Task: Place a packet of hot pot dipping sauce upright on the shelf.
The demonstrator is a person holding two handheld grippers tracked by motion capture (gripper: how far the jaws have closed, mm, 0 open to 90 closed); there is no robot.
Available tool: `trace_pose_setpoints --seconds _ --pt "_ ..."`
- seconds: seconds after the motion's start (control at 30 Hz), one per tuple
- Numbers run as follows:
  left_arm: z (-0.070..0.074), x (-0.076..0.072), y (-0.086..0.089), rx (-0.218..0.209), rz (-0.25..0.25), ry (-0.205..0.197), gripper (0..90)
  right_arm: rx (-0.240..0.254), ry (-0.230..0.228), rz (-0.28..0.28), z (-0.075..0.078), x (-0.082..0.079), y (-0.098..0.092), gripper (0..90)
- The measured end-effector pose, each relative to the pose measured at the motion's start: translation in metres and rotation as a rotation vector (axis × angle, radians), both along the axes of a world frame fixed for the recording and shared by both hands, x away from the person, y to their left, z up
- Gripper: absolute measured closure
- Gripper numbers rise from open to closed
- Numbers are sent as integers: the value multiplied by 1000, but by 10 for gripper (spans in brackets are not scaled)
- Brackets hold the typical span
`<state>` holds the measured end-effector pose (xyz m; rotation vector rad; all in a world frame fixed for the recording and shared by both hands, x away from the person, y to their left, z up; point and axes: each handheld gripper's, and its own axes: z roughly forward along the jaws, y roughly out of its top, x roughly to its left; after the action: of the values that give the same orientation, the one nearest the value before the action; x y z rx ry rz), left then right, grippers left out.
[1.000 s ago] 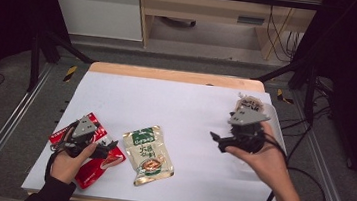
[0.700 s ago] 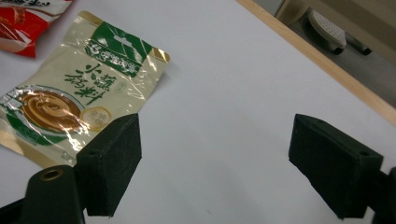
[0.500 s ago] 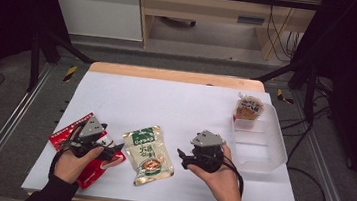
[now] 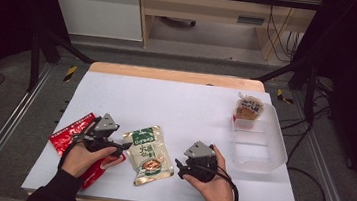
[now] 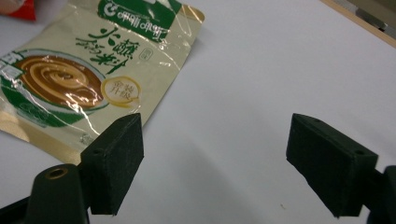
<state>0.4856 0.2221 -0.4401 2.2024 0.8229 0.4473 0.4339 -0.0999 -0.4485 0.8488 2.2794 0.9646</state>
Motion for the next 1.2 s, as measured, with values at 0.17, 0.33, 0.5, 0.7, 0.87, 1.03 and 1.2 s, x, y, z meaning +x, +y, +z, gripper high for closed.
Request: trace_pose_setpoints --seconds 0.17,0.33,0.5,0.7,0.87,1.03,1.2 --pt "-11 9 -9 53 -1 37 201 -30 2 5 -3 0 2 197" --pt "-17 12 -7 69 5 69 210 -42 11 8 -5 0 2 195" --pt "-19 16 -6 60 7 93 243 -55 17 15 -7 1 3 194" --pt "-19 16 -6 20 -9 131 325 -57 25 11 -8 3 2 192" --pt "-15 11 -4 -15 -14 125 378 -58 25 4 -8 4 0 193" --pt "-7 0 0 -87 -58 136 489 -62 24 -5 -10 9 -2 194" --pt "-9 -3 -10 -36 -85 154 576 -58 23 -11 -9 10 -3 195"
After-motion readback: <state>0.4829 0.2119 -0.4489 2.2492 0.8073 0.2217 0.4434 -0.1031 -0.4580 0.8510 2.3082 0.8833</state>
